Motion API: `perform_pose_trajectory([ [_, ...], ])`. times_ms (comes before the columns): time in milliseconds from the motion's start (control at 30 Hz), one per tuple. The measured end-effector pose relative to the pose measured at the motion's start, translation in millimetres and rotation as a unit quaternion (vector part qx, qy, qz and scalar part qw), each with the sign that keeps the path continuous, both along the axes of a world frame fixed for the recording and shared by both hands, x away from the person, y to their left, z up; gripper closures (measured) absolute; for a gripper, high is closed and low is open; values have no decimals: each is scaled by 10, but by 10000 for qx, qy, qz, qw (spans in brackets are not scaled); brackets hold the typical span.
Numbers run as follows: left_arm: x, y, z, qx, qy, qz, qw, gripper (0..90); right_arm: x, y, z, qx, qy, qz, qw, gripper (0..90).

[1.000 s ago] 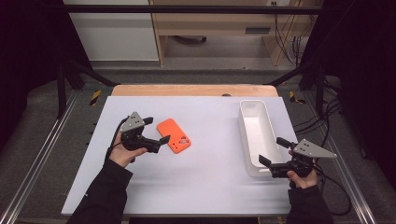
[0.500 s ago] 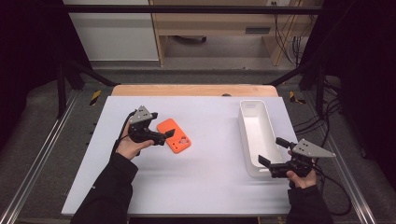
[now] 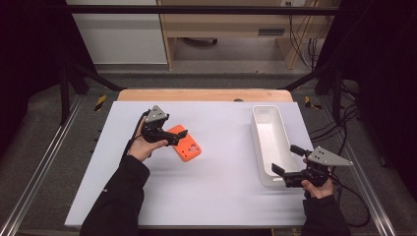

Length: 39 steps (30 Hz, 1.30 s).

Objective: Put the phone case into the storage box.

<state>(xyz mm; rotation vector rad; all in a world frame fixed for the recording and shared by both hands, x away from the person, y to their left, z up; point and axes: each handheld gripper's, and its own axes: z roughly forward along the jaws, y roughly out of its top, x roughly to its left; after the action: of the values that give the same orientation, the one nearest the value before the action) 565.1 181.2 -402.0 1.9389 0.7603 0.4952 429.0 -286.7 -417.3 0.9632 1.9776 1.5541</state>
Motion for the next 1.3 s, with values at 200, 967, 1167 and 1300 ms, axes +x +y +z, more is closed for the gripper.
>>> perform_pose_trajectory([
  [200,111,-46,-12,110,20,82,9999,22,-2,0,1,6,9,0,10000,4],
  [967,393,-115,-217,345,67,389,9986,250,6,12,-7,-8,45,-9,10000,4],
  [1167,445,-162,-222,519,185,389,9977,374,11,17,-13,-27,43,-1,10000,4],
  [1300,474,-217,-192,581,162,383,9974,460,7,14,-11,-21,49,-12,10000,4],
])
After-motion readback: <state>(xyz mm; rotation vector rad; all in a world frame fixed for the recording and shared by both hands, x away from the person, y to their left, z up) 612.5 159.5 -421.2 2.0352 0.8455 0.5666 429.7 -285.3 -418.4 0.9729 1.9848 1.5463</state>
